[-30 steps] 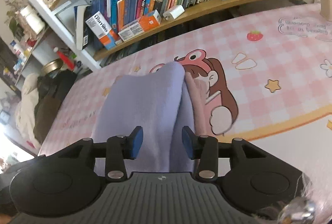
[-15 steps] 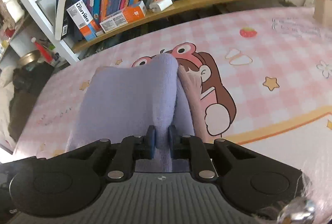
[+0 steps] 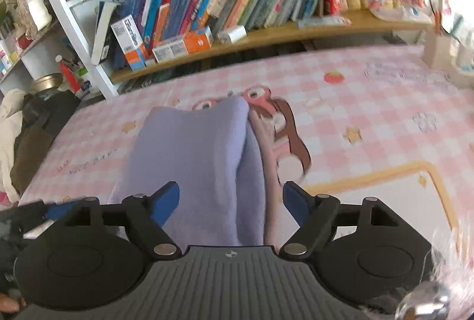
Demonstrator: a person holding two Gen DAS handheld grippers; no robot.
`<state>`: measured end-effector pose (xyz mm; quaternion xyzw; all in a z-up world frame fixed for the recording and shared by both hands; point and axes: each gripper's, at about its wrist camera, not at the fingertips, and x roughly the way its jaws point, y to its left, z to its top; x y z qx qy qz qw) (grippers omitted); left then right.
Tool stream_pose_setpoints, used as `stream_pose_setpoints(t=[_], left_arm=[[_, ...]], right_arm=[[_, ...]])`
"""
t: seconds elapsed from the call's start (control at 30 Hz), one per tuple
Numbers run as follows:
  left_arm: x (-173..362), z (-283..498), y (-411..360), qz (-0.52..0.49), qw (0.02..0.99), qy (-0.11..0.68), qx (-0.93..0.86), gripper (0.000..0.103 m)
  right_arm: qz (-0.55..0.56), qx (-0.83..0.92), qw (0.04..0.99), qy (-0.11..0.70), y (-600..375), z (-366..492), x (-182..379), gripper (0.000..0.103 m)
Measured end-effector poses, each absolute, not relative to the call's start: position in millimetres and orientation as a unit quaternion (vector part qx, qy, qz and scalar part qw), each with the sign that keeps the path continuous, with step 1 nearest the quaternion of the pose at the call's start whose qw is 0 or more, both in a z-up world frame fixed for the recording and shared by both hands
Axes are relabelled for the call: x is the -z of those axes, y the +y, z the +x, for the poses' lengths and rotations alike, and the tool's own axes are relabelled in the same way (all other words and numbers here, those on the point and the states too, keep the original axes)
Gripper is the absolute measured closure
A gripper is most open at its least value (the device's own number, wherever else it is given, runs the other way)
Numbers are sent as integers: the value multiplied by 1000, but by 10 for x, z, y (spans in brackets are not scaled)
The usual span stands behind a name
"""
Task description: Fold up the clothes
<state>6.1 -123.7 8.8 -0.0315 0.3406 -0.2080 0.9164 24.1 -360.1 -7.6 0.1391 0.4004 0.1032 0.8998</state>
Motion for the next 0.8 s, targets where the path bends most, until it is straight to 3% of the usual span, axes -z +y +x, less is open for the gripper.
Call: stream_pose_setpoints(t=[0.1, 0.5, 0.7, 0.8], left_arm=[[-55, 74, -1153, -45, 914, 349, 203, 13], [323, 485, -696, -200, 866, 417, 192, 13], [437, 594, -733, -220, 852, 444, 169, 15], [472, 611, -796, -218, 849, 451, 166, 27]], right_arm=[[156, -97, 894, 408, -3676, 116, 96, 24], [259, -82, 846, 459, -3951, 167, 393, 24], [282, -103, 830, 470, -3986, 291, 495, 25], [286, -125, 826, 469, -3958, 359, 520, 29]])
